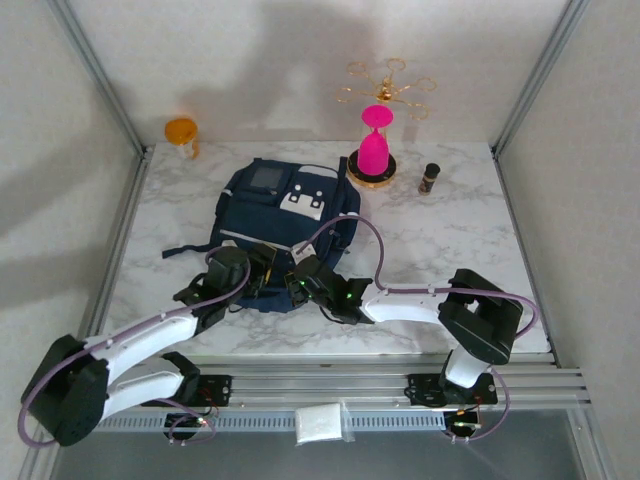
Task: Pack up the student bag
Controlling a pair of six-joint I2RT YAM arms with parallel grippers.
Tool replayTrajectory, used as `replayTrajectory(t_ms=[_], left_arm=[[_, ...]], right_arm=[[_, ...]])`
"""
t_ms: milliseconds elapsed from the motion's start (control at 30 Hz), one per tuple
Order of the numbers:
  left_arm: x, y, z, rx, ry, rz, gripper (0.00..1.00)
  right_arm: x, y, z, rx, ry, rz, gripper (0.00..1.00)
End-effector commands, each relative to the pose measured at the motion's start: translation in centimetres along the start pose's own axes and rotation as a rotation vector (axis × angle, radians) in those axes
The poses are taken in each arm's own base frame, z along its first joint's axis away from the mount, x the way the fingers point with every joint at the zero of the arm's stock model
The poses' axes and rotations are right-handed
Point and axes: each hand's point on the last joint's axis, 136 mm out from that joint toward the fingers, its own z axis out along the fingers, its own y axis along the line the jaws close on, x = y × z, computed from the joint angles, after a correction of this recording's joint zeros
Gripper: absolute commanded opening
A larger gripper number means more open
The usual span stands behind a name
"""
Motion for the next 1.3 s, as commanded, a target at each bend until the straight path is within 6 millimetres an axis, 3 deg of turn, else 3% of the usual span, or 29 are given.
replayTrajectory(t_ms=[0, 133, 333, 567, 767, 967, 1167, 1200, 1267], left_arm=[[-1.7, -2.7, 0.5, 0.060, -0.099, -0.009, 0.27], [-3.6, -1.9, -0.2, -0.022, -0.201, 0.054, 0.01], [-6.7, -0.4, -1.8, -0.076, -0.273, 0.077, 0.00], [-8.4, 0.4, -2.9, -0.114, -0.283, 0.129, 0.00], [-8.4, 0.0, -2.9, -0.118, -0.280, 0.159, 0.00], [-8.5, -0.8, -2.9, -0.127, -0.281, 0.198, 0.00], [-8.0, -2.0, -2.4, -0.094, -0.247, 0.227, 0.00], [-8.0, -2.3, -2.5, -0.092, -0.241, 0.237, 0.02], [-7.7, -3.1, -2.8, -0.069, -0.223, 0.266, 0.27]], right_arm=[[-0.4, -0.6, -0.9, 0.043, -0.027, -0.010, 0.00], [-0.7, -4.0, -2.1, 0.214, -0.033, -0.047, 0.00], [-0.1, -8.0, -3.7, 0.271, 0.003, -0.061, 0.00], [-1.8, -11.8, -4.1, 0.305, 0.017, -0.065, 0.00], [-3.3, -12.3, -3.0, 0.346, 0.035, -0.055, 0.00], [-3.6, -14.4, -4.0, 0.457, 0.040, -0.020, 0.00], [-4.3, -11.9, -2.9, 0.328, 0.065, -0.027, 0.00], [-4.6, -11.4, -3.0, 0.302, 0.063, -0.027, 0.04], [-5.4, -10.6, -3.9, 0.263, 0.037, -0.014, 0.27]])
